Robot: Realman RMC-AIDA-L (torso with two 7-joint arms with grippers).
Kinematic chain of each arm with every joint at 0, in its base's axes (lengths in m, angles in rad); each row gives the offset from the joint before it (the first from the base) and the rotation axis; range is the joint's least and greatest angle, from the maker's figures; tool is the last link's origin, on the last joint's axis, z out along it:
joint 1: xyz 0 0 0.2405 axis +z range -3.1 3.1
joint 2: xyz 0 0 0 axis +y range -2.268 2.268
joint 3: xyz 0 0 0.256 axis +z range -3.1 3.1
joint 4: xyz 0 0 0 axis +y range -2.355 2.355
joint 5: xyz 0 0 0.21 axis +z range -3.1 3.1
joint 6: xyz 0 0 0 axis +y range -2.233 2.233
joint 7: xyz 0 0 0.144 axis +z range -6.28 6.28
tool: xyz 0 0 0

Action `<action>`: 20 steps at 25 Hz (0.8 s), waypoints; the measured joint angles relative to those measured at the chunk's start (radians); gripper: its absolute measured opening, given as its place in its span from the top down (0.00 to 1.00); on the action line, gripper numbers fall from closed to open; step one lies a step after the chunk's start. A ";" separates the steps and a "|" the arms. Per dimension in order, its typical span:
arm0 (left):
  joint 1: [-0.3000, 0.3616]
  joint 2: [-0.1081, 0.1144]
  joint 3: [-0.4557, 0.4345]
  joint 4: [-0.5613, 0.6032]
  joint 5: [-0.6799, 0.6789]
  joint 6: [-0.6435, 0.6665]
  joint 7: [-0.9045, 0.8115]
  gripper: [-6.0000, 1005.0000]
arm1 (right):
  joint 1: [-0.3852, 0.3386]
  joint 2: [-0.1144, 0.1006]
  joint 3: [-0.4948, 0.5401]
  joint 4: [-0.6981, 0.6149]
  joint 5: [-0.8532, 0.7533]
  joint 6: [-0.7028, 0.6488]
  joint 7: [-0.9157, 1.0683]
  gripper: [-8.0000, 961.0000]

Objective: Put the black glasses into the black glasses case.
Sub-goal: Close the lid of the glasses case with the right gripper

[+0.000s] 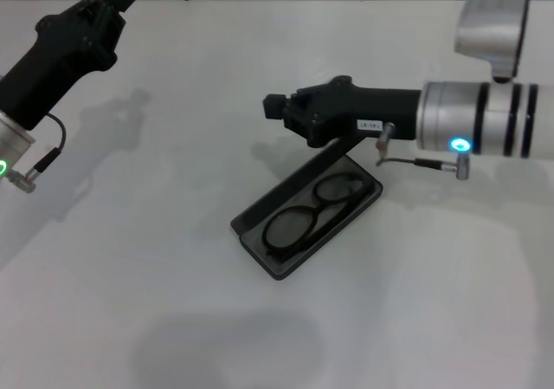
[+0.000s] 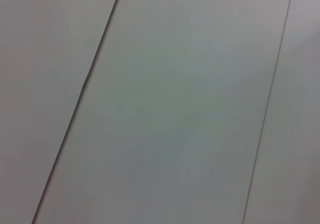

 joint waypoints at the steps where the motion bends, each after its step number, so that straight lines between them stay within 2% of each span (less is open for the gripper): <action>1: 0.001 0.000 0.000 0.000 0.000 0.000 0.000 0.93 | 0.012 0.000 -0.007 0.000 0.002 0.008 0.005 0.97; 5: 0.002 0.000 0.000 0.000 0.000 0.000 0.000 0.93 | 0.071 -0.001 -0.049 0.003 -0.049 0.069 0.053 0.97; 8: 0.003 0.000 0.000 0.000 0.000 0.000 -0.001 0.93 | 0.085 0.001 -0.061 -0.009 -0.127 0.106 0.102 0.97; 20: 0.002 0.000 0.000 -0.006 0.000 -0.002 0.004 0.93 | 0.038 0.000 -0.134 -0.052 -0.134 0.178 0.116 0.97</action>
